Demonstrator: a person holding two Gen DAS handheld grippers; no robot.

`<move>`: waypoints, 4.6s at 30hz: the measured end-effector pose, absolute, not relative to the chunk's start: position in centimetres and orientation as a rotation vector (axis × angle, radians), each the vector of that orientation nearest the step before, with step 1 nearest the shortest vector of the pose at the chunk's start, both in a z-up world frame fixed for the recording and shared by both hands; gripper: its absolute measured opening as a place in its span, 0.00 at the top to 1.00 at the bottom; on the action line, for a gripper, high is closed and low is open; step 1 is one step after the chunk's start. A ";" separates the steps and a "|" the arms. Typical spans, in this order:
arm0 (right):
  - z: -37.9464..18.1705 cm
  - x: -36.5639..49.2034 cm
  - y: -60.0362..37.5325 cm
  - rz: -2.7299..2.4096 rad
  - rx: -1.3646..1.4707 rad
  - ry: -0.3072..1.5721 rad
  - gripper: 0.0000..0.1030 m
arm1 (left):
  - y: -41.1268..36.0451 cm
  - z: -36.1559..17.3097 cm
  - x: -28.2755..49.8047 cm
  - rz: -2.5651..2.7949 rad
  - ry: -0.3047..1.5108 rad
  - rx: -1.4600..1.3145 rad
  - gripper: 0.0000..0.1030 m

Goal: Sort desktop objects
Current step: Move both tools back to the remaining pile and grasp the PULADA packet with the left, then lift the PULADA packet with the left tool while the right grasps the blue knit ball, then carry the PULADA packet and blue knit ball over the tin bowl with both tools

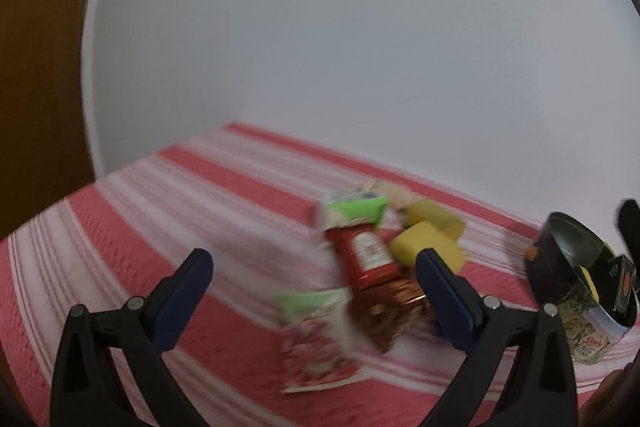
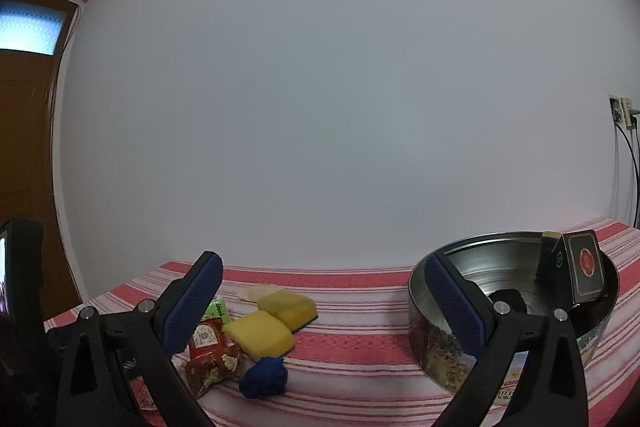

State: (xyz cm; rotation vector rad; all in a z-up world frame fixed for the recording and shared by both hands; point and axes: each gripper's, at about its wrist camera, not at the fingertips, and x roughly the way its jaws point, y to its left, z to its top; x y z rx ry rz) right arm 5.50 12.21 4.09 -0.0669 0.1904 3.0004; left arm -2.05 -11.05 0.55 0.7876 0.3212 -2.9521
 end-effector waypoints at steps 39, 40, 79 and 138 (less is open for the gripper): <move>2.3 2.8 13.7 3.057 -0.509 0.259 0.01 | -11.2 -3.4 -5.0 -2.981 0.305 1.344 0.63; 2.2 2.6 13.7 3.065 -0.541 0.258 0.01 | -11.7 -2.9 -4.8 -3.006 0.342 1.281 0.63; -0.7 -3.9 11.9 3.024 -1.028 0.232 0.59 | -9.8 1.2 -10.7 -3.142 0.327 0.778 0.63; 6.1 9.5 28.2 2.660 -0.115 -0.186 0.59 | 11.9 2.8 -0.8 -3.555 0.002 0.627 0.63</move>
